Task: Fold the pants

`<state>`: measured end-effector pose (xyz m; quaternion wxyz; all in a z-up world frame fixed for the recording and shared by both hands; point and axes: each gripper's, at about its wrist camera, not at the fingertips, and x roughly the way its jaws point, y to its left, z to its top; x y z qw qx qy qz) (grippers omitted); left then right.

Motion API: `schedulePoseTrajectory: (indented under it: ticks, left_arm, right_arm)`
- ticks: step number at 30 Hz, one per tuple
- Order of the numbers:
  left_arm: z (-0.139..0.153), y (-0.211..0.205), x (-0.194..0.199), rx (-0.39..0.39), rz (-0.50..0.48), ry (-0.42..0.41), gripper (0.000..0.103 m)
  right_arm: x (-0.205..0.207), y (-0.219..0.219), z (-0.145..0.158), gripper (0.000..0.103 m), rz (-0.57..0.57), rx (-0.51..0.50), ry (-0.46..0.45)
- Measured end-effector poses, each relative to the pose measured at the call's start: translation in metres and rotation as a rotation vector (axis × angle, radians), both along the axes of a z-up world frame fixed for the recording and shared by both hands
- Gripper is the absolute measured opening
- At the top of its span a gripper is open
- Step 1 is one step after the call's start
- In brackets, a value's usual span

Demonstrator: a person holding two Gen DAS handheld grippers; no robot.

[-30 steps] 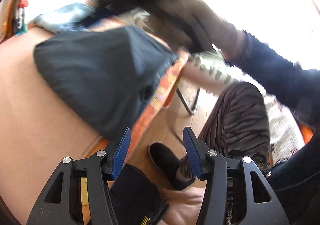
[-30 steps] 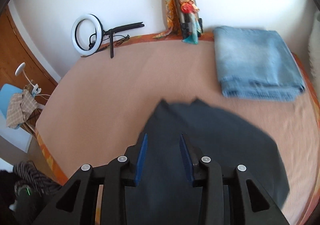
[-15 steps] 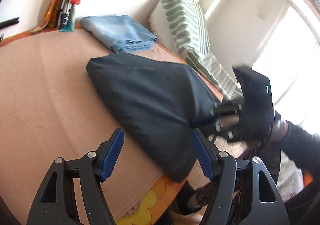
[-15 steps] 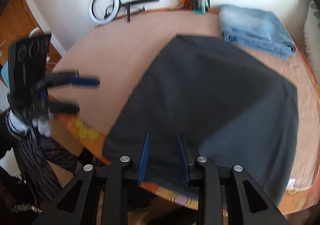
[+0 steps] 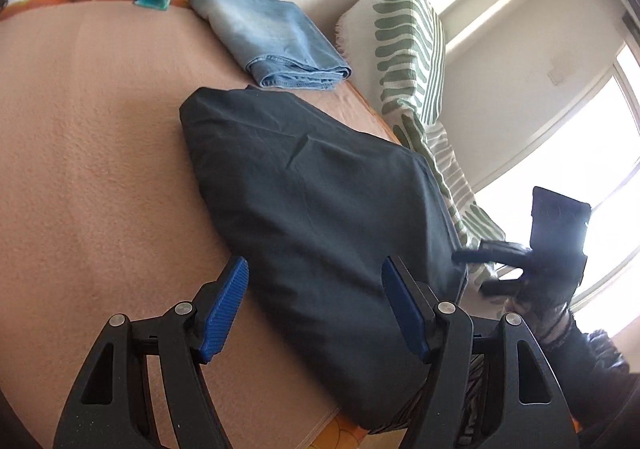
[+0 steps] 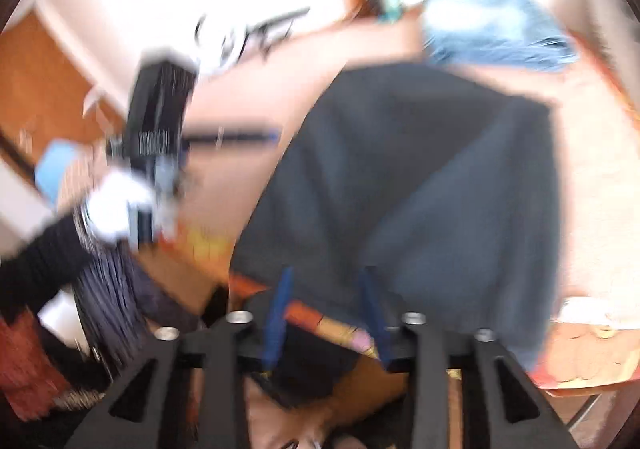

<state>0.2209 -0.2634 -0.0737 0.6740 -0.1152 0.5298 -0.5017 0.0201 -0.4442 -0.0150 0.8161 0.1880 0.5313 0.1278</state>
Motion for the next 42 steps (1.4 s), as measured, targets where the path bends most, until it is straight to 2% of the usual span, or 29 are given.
schedulePoseTrajectory:
  ticks: [2, 3, 6, 7, 12, 17, 23, 25, 29, 32, 34, 38, 42]
  left_arm:
    - [-0.002, 0.0, 0.003, -0.007, 0.004, 0.028, 0.069]
    - [-0.003, 0.0, 0.003, -0.009, 0.004, 0.035, 0.069]
    - [-0.007, -0.001, 0.003, -0.004, 0.009, 0.065, 0.069]
    - [-0.009, -0.001, 0.004, -0.005, 0.011, 0.079, 0.069]
    - [-0.017, -0.004, 0.007, -0.004, 0.017, 0.114, 0.069]
    - [-0.023, -0.008, 0.012, -0.021, 0.019, 0.149, 0.069]
    - [-0.022, -0.011, 0.015, -0.031, 0.003, 0.157, 0.069]
    - [-0.022, -0.013, 0.016, -0.03, 0.002, 0.161, 0.069]
    - [-0.022, -0.015, 0.016, -0.036, 0.003, 0.174, 0.069]
    - [-0.022, -0.02, 0.016, -0.042, -0.007, 0.169, 0.069]
    - [-0.021, -0.025, 0.014, -0.039, -0.018, 0.155, 0.069]
    - [-0.02, -0.03, 0.01, -0.043, -0.042, 0.154, 0.068]
    - [-0.021, -0.032, 0.008, -0.057, -0.045, 0.154, 0.062]
  right_arm:
    - [0.002, -0.033, 0.001, 0.081, -0.113, 0.019, -0.009]
    - [0.003, -0.045, 0.0, 0.084, -0.155, 0.034, -0.006]
    - [0.008, -0.078, -0.013, 0.085, -0.239, 0.129, 0.019]
    - [0.012, -0.087, -0.02, 0.085, -0.254, 0.133, 0.034]
    - [0.027, -0.104, -0.048, 0.086, -0.256, 0.119, 0.093]
    - [0.036, -0.114, -0.07, 0.086, -0.245, 0.198, 0.105]
    - [0.037, -0.126, -0.082, 0.086, -0.224, 0.328, 0.046]
    - [0.034, -0.13, -0.085, 0.083, -0.223, 0.366, 0.023]
    - [0.037, -0.118, -0.086, 0.081, -0.145, 0.399, 0.003]
    - [0.042, -0.104, -0.085, 0.079, -0.1, 0.347, 0.012]
    - [0.041, -0.104, -0.084, 0.078, -0.111, 0.353, 0.008]
    - [0.039, -0.109, -0.088, 0.059, -0.14, 0.369, 0.018]
    - [0.037, -0.116, -0.091, 0.054, -0.171, 0.422, 0.016]
